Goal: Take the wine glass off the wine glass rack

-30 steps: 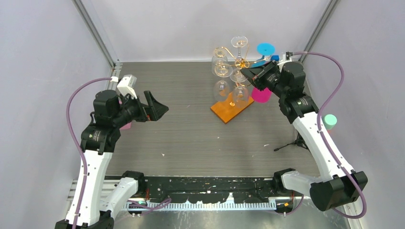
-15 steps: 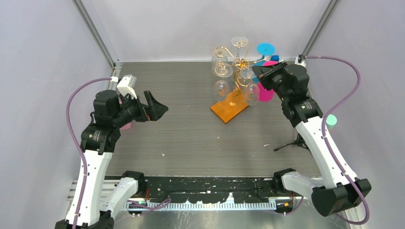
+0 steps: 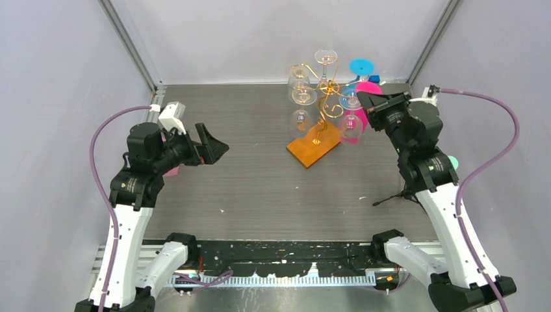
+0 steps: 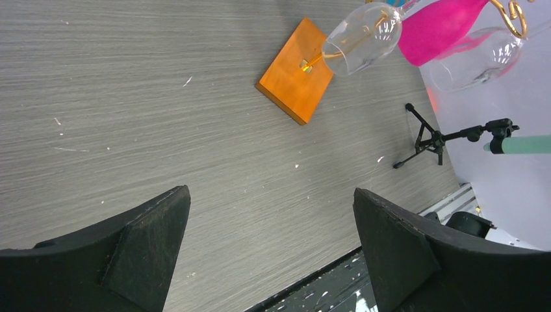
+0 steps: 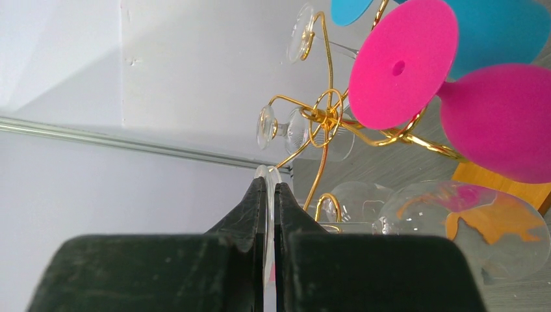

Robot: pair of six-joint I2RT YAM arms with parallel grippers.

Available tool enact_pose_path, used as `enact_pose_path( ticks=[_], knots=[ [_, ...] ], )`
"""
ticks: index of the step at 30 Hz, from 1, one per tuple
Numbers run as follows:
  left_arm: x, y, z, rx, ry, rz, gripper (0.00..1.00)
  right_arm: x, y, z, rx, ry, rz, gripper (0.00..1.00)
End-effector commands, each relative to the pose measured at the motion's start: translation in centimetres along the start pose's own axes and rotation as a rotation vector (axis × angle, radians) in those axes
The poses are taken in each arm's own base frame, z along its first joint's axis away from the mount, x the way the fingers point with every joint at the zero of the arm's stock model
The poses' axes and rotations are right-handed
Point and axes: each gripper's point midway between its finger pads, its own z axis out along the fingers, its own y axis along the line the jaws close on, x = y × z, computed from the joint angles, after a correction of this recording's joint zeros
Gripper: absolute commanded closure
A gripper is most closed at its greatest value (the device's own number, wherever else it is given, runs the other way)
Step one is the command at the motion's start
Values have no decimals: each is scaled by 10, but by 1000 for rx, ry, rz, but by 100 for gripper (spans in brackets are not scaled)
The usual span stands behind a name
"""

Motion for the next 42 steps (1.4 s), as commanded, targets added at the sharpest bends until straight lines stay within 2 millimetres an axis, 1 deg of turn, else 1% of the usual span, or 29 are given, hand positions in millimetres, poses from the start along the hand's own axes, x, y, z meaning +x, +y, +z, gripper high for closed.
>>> enact_pose_path(
  ticks=[1, 3, 5, 6, 7, 8, 10, 11, 12, 13, 14, 15, 19, 23, 25, 26, 27, 28, 29, 30, 31, 32, 33, 34, 35, 36, 37, 38, 42],
  knots=[
    [-12, -13, -3, 51, -50, -1, 0, -8, 13, -21, -41, -22, 35, 100],
    [-11, -18, -2, 83, -44, -11, 0, -6, 11, -30, -38, -10, 43, 100],
    [-8, -29, -2, 158, -38, 10, 1, -4, 9, -40, -37, 6, 55, 100],
    [-6, -40, -4, 229, -37, 35, 3, -2, 8, -43, -34, 14, 63, 100],
    [-4, -58, -7, 349, -39, 82, 9, 0, 7, -51, -36, 31, 74, 100],
    [1, -76, -13, 474, -34, 123, 12, 3, 6, -54, -35, 45, 82, 100],
    [4, -100, -22, 618, -67, 180, 12, 16, 9, -65, -71, 116, 125, 100],
    [6, -108, -25, 649, -87, 204, 11, 18, 15, -73, -103, 136, 165, 100],
    [7, -115, -28, 677, -101, 229, 11, 27, 16, -75, -125, 185, 187, 100],
    [9, -121, -30, 700, -107, 248, 10, 29, 20, -81, -143, 204, 230, 100],
    [10, -125, -29, 711, -111, 256, 9, 37, 21, -83, -159, 243, 245, 100],
    [11, -129, -28, 720, -111, 260, 8, 38, 24, -88, -174, 258, 267, 100],
    [11, -144, -19, 759, -120, 279, 1, 53, 35, -103, -217, 349, 285, 100],
    [8, -161, -16, 814, -148, 303, 0, 69, 51, -115, -272, 453, 255, 100],
    [7, -168, -15, 839, -160, 317, 0, 81, 56, -118, -283, 509, 229, 100],
    [8, -170, -14, 850, -164, 325, 0, 86, 57, -115, -282, 520, 222, 100],
    [8, -172, -13, 853, -169, 333, 0, 93, 61, -119, -298, 549, 207, 100],
    [9, -173, -12, 856, -172, 341, 0, 99, 63, -114, -294, 562, 200, 100],
    [9, -174, -10, 856, -173, 349, 0, 107, 69, -119, -313, 593, 184, 100],
    [10, -174, -8, 855, -174, 357, 0, 116, 71, -113, -314, 611, 166, 100],
    [10, -174, -7, 855, -176, 366, 0, 125, 79, -118, -336, 639, 157, 100],
    [10, -174, -7, 853, -180, 374, 0, 133, 79, -113, -329, 650, 139, 100],
    [11, -173, -6, 849, -185, 383, 0, 139, 87, -117, -348, 660, 131, 100],
    [11, -171, -6, 843, -191, 391, 0, 148, 88, -114, -344, 669, 113, 100],
    [11, -170, -6, 838, -201, 397, 0, 152, 96, -118, -368, 678, 110, 100],
    [12, -168, -6, 833, -210, 400, 0, 159, 97, -113, -363, 688, 103, 100],
    [13, -168, -7, 835, -219, 400, 0, 162, 104, -116, -386, 695, 108, 100],
    [14, -167, -7, 838, -224, 395, 0, 169, 105, -115, -384, 710, 111, 100],
    [22, -169, -10, 884, -213, 359, 9, 182, 116, -109, -404, 724, 145, 100]
  ],
)
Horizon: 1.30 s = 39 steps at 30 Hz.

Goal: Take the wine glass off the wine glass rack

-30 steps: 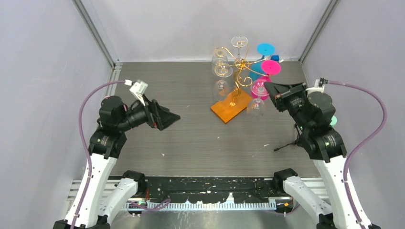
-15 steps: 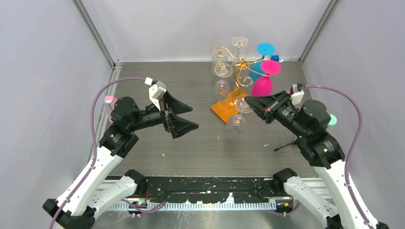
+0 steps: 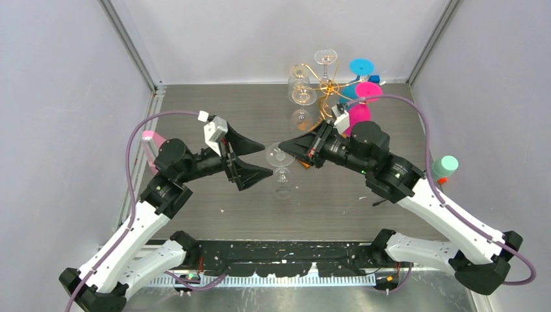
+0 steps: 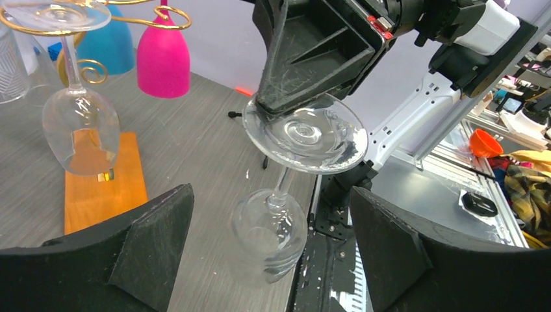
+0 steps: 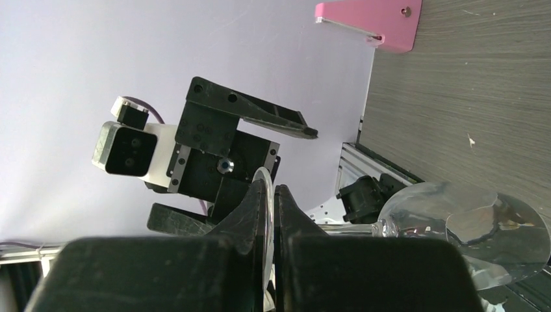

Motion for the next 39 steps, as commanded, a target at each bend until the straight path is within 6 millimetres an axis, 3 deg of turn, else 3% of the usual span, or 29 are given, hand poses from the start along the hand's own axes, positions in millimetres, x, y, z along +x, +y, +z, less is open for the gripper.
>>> enact_pose_path(
  ticks=[1, 9, 18, 28, 31, 32, 34, 35, 38, 39],
  knots=[
    [-13, -11, -1, 51, -78, 31, 11, -14, 66, -1, -219, -74, -20, 100],
    [-22, -10, -2, 52, -199, -1, 25, -12, 74, 10, -236, -81, 68, 100],
    [-21, -12, 7, 105, -178, 6, 44, -2, 71, 22, -219, -27, 154, 100],
    [-25, -14, 10, 122, -175, -6, 98, 3, 83, 18, -262, -1, 158, 100],
    [-27, -15, 10, 122, -178, -3, 100, 5, 82, 20, -256, 12, 153, 99],
    [-30, -15, 9, 114, -185, -3, 100, 5, 81, 21, -253, 11, 143, 97],
    [-33, -13, 7, 87, -198, 5, 100, 3, 78, 21, -241, -4, 112, 71],
    [-37, -12, 5, 65, -208, 13, 100, 2, 77, 19, -235, -13, 86, 53],
    [-48, -3, -3, -32, -250, 31, 100, -9, 73, 12, -224, -88, 46, 27],
    [-53, 1, -7, -70, -265, 35, 100, -11, 70, 11, -217, -103, 26, 24]
  ],
)
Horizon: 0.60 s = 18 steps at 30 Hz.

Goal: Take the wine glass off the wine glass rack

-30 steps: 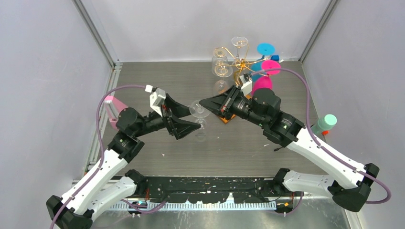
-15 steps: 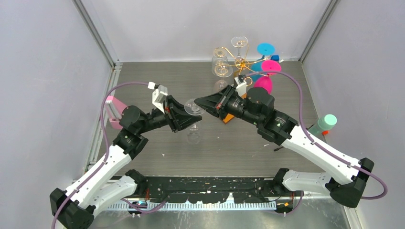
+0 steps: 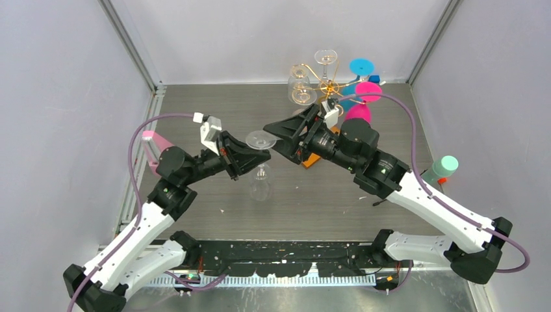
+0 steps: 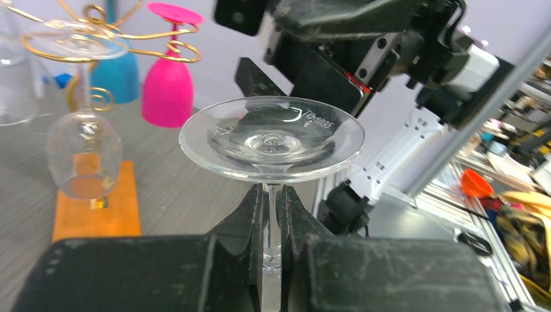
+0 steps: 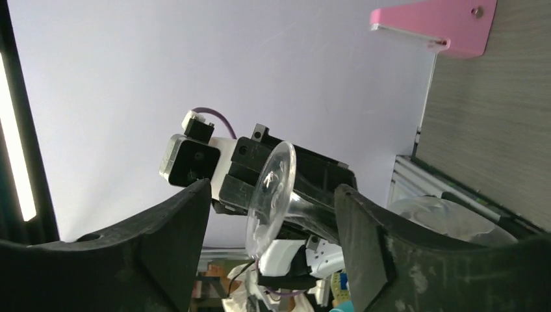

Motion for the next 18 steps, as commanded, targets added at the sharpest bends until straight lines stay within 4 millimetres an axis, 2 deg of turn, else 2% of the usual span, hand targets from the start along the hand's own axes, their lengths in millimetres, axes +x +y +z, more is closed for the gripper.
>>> enact_pose_path(
  ticks=[1, 6, 12, 14, 18],
  knots=[
    [-56, -2, -11, -128, -159, 91, 100, -21, 38, -22, -110, -130, -107, 20],
    [-86, 15, -29, -312, -278, 79, 100, -32, 36, -24, -114, -198, -176, 17],
    [-139, 38, -59, -557, -502, 2, 100, -32, 28, -14, -107, -194, -253, 17],
    [-154, 47, -73, -650, -591, -51, 100, -28, 22, -9, -102, -178, -275, 17],
    [-175, 49, -91, -709, -735, -155, 100, -13, 25, 1, -156, -101, -329, 16]
  ],
)
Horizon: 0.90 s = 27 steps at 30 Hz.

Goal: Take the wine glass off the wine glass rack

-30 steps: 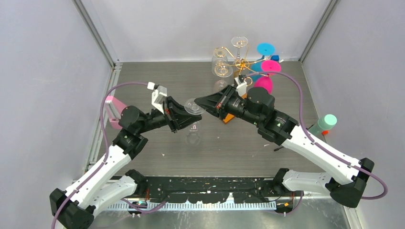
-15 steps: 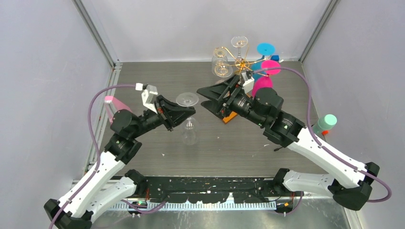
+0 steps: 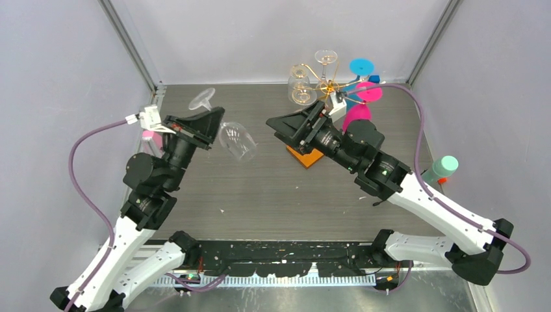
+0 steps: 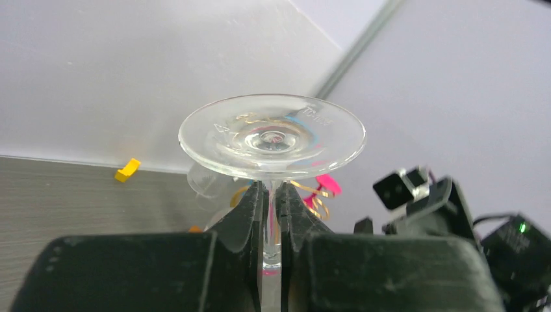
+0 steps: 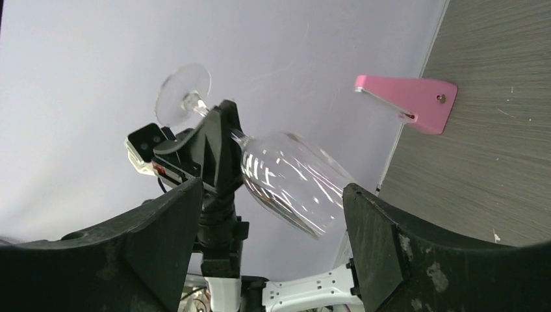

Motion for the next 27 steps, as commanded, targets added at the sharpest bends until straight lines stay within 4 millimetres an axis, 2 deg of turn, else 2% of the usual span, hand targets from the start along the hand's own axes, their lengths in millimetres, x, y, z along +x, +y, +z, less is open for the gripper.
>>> enact_pose_path(
  ticks=[1, 4, 5, 7, 13, 16, 21, 27],
  knots=[
    [-69, 7, -6, -138, -264, -173, 100, 11, 18, 8, -117, 43, -75, 16],
    [-82, 7, -10, -148, -327, -242, 100, 22, 22, 14, -152, 84, -62, 16],
    [-84, 8, -11, -153, -342, -262, 100, 25, 32, 14, -199, 98, -45, 16],
    [-87, 10, -12, -159, -363, -302, 100, 32, 39, 18, -242, 123, -13, 17],
    [-93, 10, -14, -162, -396, -373, 100, 49, 53, 28, -316, 166, 78, 26],
    [-91, 12, -14, -167, -398, -397, 100, 52, 66, 29, -381, 164, 111, 34],
    [-90, 15, -19, -163, -414, -436, 100, 60, 70, 35, -397, 175, 143, 59],
    [-85, 20, -20, -174, -417, -480, 100, 59, 71, 41, -439, 155, 185, 70]
  ],
)
